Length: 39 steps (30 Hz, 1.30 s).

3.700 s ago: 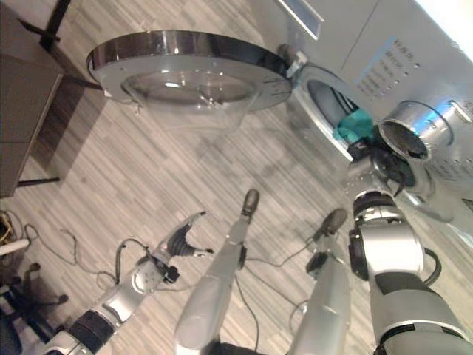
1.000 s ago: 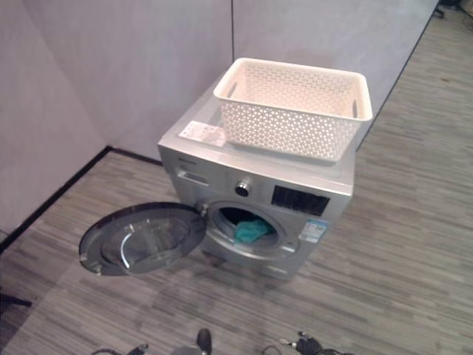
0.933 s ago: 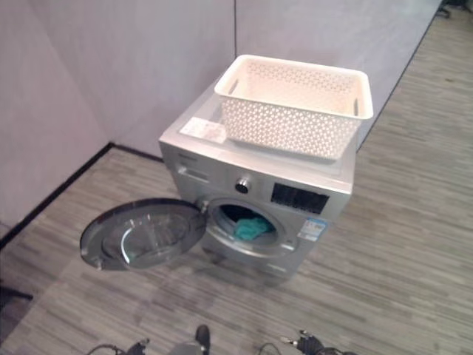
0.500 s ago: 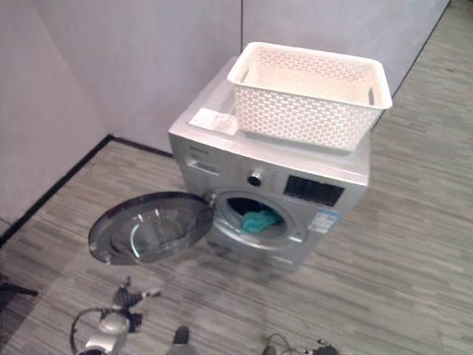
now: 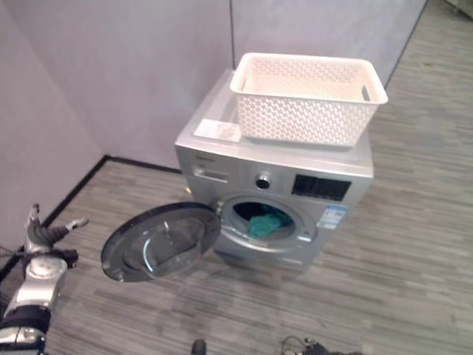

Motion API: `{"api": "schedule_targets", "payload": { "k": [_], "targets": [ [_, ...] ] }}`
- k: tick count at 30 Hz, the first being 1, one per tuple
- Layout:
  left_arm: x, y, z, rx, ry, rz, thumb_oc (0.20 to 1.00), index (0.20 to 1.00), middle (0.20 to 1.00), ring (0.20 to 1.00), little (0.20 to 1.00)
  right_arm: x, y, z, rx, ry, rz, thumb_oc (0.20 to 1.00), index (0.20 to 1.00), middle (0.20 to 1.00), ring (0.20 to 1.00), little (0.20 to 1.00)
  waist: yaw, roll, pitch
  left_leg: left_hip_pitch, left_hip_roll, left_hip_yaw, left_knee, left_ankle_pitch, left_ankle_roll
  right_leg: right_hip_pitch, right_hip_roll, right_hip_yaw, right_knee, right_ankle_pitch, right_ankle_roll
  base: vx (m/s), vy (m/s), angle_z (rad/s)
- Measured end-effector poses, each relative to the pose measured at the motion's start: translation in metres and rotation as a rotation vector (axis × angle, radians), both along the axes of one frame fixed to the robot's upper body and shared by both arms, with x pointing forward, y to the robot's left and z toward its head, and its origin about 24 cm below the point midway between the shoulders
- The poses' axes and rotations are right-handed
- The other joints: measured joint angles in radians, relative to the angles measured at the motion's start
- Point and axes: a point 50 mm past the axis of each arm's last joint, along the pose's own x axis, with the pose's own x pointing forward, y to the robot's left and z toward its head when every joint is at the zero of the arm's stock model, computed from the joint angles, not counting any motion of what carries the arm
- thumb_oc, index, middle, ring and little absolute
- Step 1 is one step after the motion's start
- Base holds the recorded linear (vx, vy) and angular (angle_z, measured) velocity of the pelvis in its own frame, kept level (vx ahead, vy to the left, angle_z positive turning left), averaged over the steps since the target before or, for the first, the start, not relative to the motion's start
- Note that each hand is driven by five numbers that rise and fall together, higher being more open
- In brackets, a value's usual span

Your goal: Grab the laundry basket,head to the washer,open it,put in the laundry and shut it.

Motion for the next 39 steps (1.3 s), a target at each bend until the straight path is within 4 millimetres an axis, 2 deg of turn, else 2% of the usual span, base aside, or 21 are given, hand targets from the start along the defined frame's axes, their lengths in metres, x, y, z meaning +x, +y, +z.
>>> {"api": "schedule_targets", "payload": {
  "k": [3,4,6,8,11,13,16,19,22,26,28,37,39],
  "targets": [
    [0.020,-0.003,0.016,0.015,0.020,-0.041,1.000,1.000,1.000,1.000,1.000,0.003,0.000,0.001,-0.002,-0.004,0.004,1.000,1.000,1.000,1.000,1.000,-0.012,-0.023,0.007,-0.015,0.006,-0.001,0.000,0.006,-0.003,-0.015,0.005,0.000,0.000,0.004,-0.004,-0.08,0.025,-0.02],
    [0.020,-0.002,0.017,0.017,0.019,-0.045,1.000,1.000,1.000,1.000,1.000,0.005,0.000,0.001,-0.002,-0.012,0.006,1.000,1.000,1.000,1.000,1.000,-0.017,-0.027,0.009,-0.016,0.007,0.001,0.000,0.006,-0.003,-0.017,0.006,0.002,0.000,0.005,-0.004,-0.11,0.021,-0.04],
    [0.034,-0.005,0.017,0.042,0.123,-0.061,1.000,1.000,1.000,1.000,1.000,0.008,-0.001,0.002,-0.009,-0.016,0.029,1.000,1.000,1.000,1.000,1.000,-0.026,-0.046,0.026,-0.036,0.011,-0.005,0.006,0.011,-0.008,-0.035,0.011,-0.003,0.001,0.007,-0.003,-0.15,-0.004,-0.01],
    [0.048,-0.001,0.041,0.043,0.135,-0.027,1.000,1.000,1.000,1.000,1.000,0.029,0.001,0.009,-0.013,-0.070,0.079,1.000,1.000,1.000,1.000,1.000,-0.024,-0.070,0.076,-0.096,0.018,-0.008,0.019,0.023,-0.015,-0.092,0.018,0.000,0.011,0.018,-0.004,-0.16,-0.002,-0.05],
    [0.056,0.003,0.066,0.034,0.079,-0.020,1.000,1.000,1.000,1.000,1.000,0.045,0.005,0.015,0.000,-0.122,0.096,1.000,1.000,1.000,1.000,1.000,-0.045,-0.120,0.151,-0.115,0.021,0.000,0.025,0.034,-0.016,-0.112,0.023,0.011,0.003,0.044,-0.010,-0.09,0.009,-0.08],
    [0.057,0.006,0.076,0.019,0.049,-0.007,1.000,1.000,1.000,1.000,1.000,0.052,0.011,0.019,0.025,-0.163,0.101,1.000,1.000,1.000,1.000,1.000,-0.052,-0.149,0.185,-0.120,0.028,0.012,0.023,0.037,-0.019,-0.131,0.028,0.023,0.010,0.047,-0.011,-0.07,-0.018,-0.15],
    [0.045,0.028,0.099,-0.007,0.021,0.067,1.000,1.000,1.000,1.000,1.000,0.065,0.019,0.025,0.065,-0.220,0.107,1.000,1.000,1.000,1.000,1.000,-0.055,-0.185,0.234,-0.134,0.042,0.027,0.024,0.041,-0.024,-0.155,0.041,0.036,0.007,0.057,-0.017,-0.01,-0.013,-0.23],
    [0.043,0.033,0.108,-0.017,0.013,0.072,1.000,1.000,1.000,1.000,1.000,0.064,0.023,0.025,0.070,-0.215,0.134,1.000,1.000,1.000,1.000,1.000,-0.050,-0.190,0.244,-0.134,0.056,0.029,0.022,0.040,-0.028,-0.155,0.054,0.036,0.002,0.059,-0.019,0.00,-0.012,-0.04],
    [0.037,0.041,0.117,-0.031,0.021,0.078,1.000,1.000,1.000,1.000,1.000,0.075,0.026,0.031,0.085,-0.249,0.137,1.000,1.000,1.000,1.000,1.000,-0.049,-0.192,0.257,-0.137,0.065,0.037,0.022,0.038,-0.031,-0.163,0.062,0.039,0.002,0.059,-0.019,0.01,-0.014,-0.07],
    [0.034,0.044,0.114,0.019,0.126,0.036,1.000,1.000,1.000,1.000,1.000,0.081,0.027,0.033,0.085,-0.262,0.144,1.000,1.000,1.000,1.000,1.000,-0.049,-0.193,0.258,-0.136,0.064,0.047,0.022,0.037,-0.032,-0.164,0.061,0.043,0.002,0.059,-0.019,0.01,-0.008,-0.02],
    [0.031,0.045,0.103,0.036,0.250,-0.002,1.000,1.000,1.000,1.000,1.000,0.082,0.029,0.033,0.084,-0.255,0.168,1.000,1.000,1.000,1.000,1.000,-0.048,-0.193,0.258,-0.134,0.064,0.048,0.022,0.036,-0.033,-0.164,0.061,0.049,0.002,0.059,-0.019,0.00,0.000,0.00],
    [0.033,0.038,0.082,0.096,0.454,-0.099,1.000,1.000,1.000,1.000,1.000,0.080,0.025,0.032,0.083,-0.241,0.180,1.000,1.000,1.000,1.000,1.000,-0.048,-0.192,0.258,-0.119,0.059,0.049,0.025,0.037,-0.032,-0.152,0.057,0.054,0.004,0.059,-0.019,0.00,0.000,0.00],
    [0.030,0.036,0.068,0.117,0.526,-0.117,1.000,1.000,1.000,1.000,1.000,0.078,0.022,0.031,0.065,-0.225,0.207,1.000,1.000,1.000,1.000,1.000,-0.048,-0.187,0.259,-0.084,0.054,0.057,0.021,0.033,-0.028,-0.125,0.052,0.060,0.006,0.058,-0.018,0.05,0.028,-0.06]
  ]
}}
